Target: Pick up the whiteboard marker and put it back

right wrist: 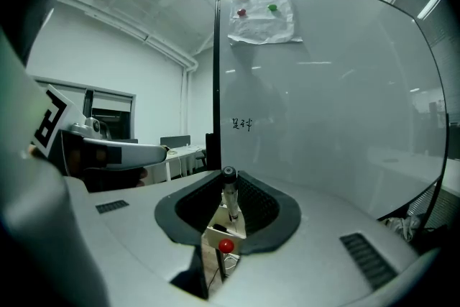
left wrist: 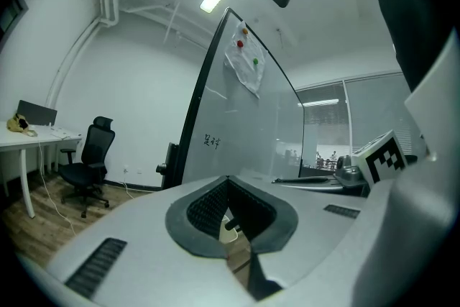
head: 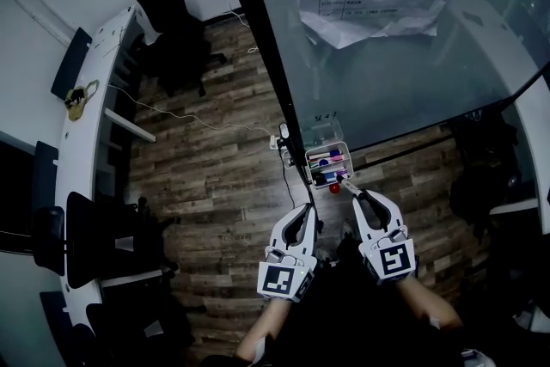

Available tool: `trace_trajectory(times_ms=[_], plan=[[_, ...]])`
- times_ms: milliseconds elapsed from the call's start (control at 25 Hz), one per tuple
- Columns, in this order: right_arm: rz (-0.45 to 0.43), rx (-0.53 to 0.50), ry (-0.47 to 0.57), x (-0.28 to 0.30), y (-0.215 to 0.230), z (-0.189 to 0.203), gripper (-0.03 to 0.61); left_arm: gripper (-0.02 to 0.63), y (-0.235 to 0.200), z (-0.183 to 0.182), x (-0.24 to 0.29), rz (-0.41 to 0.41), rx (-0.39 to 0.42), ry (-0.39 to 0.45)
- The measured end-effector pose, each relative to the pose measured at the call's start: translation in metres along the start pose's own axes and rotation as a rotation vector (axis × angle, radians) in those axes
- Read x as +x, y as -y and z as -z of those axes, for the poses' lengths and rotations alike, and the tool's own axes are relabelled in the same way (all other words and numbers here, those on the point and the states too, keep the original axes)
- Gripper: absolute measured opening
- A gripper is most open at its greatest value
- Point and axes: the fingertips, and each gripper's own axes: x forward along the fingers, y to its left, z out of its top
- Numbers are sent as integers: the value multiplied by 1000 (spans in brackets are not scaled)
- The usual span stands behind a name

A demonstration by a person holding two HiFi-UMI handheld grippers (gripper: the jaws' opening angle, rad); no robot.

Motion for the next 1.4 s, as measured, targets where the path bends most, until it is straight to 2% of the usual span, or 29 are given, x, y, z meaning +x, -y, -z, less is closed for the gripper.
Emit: trace_trajectory(times_ms=[280, 480, 640, 880, 1280, 1400], plan=[[-13, 10, 31, 10, 12, -3, 78, 8, 3, -3, 16, 17, 0, 27], [-13, 5, -6, 16, 21, -3, 78, 8, 2, -6, 27, -1, 11, 5], [-26, 23, 26, 23, 26, -3, 78, 8, 3, -7, 35, -2, -2, 11], [-39, 24, 20, 33, 36, -3, 78, 8, 0, -5, 48, -17, 15, -8], [-65, 34, -6, 50, 48, 4, 78, 8, -5, 2, 65, -44, -8, -28], [-72, 43, -14, 55, 51, 7, 78, 8, -2, 3, 71, -28, -27, -21]])
